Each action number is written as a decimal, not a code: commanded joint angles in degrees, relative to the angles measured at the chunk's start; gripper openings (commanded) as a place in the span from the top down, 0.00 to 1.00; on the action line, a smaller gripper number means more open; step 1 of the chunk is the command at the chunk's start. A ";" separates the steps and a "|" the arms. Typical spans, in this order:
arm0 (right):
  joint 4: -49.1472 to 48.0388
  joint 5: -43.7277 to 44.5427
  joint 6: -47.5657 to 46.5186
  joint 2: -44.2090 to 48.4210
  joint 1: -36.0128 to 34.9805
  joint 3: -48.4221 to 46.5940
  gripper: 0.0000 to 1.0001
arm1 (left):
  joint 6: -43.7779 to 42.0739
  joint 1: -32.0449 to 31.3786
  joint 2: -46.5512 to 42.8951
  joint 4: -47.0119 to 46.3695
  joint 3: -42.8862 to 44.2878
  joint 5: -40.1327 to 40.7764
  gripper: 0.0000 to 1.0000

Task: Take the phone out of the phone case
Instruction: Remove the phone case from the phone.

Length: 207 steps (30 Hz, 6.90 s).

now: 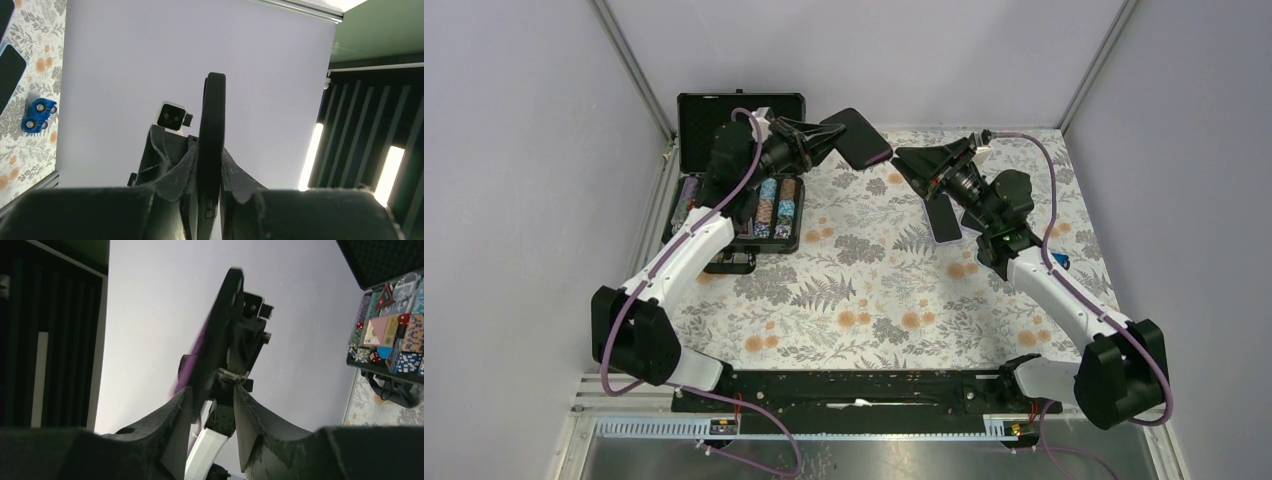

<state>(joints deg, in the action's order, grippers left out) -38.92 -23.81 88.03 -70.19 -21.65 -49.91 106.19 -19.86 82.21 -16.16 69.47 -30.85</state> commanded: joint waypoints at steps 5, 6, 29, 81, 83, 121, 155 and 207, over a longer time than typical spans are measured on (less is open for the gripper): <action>-12.32 -0.35 12.31 -2.13 2.19 1.53 0.55 | 0.32 0.26 -7.08 -5.51 6.56 -0.74 1.00; -13.58 0.28 12.99 -2.06 2.29 1.90 0.52 | -0.12 0.26 -7.25 -5.08 6.46 -0.56 1.00; 12.78 9.67 -22.22 9.23 -10.81 -4.90 0.18 | -3.97 0.43 -4.65 -1.63 5.06 4.34 1.00; -9.29 3.99 -33.24 -5.80 -18.34 0.44 0.92 | 6.48 -0.01 -3.78 2.82 3.51 1.18 1.00; -10.68 4.51 -32.05 -6.57 -18.29 2.75 0.93 | 8.41 0.04 -3.49 0.89 2.36 1.02 1.00; -14.99 6.85 -20.90 -9.83 -15.20 10.87 0.53 | 11.77 1.84 -6.44 -3.44 -1.55 3.22 1.00; -11.16 12.41 -17.25 1.96 -12.45 -0.26 0.22 | -0.62 0.44 -10.07 -4.42 -5.44 7.50 1.00; -10.90 9.35 -15.43 -2.00 -12.36 1.28 0.90 | 0.82 -7.43 -7.40 -16.48 -4.90 10.76 0.99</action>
<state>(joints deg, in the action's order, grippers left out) -43.13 -8.99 73.47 -70.78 -33.82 -49.15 107.31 -26.02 78.63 -22.79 62.19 -19.03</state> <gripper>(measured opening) 0.202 0.141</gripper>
